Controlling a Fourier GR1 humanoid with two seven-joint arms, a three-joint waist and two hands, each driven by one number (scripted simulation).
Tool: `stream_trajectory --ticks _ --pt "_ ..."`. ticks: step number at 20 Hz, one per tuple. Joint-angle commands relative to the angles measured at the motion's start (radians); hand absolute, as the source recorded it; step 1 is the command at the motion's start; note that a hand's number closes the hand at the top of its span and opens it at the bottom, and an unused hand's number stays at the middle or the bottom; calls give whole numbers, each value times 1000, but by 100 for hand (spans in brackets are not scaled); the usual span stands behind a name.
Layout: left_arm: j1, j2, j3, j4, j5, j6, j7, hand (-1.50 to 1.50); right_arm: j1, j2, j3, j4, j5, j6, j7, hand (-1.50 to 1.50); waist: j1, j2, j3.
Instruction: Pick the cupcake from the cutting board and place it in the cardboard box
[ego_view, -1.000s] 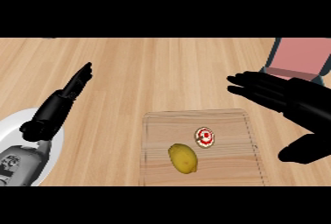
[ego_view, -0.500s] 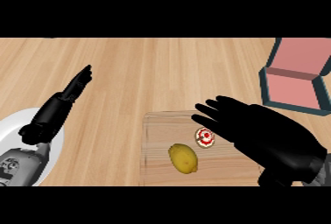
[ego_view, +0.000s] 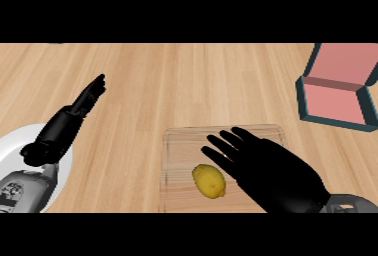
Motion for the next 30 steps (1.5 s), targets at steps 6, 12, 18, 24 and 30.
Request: stream_trajectory --ticks 6,12,18,24,30 --pt "-24 -42 59 81 -52 -58 -43 0 34 127 54 35 221 10 6 -150 -2 2 0" --pt "-24 -64 74 -57 -56 -79 89 0 53 115 39 152 346 -35 -136 -150 2 1 1" --pt "71 -68 105 -59 -96 -96 10 0 126 49 -6 166 430 -69 -231 -150 2 0 1" --pt "-3 -109 123 1 -117 -126 19 0 53 175 -2 359 491 -89 -329 -150 4 2 0" --pt "10 -134 157 1 -137 -153 1 0 173 171 -9 292 571 -91 -357 -150 -2 1 0"
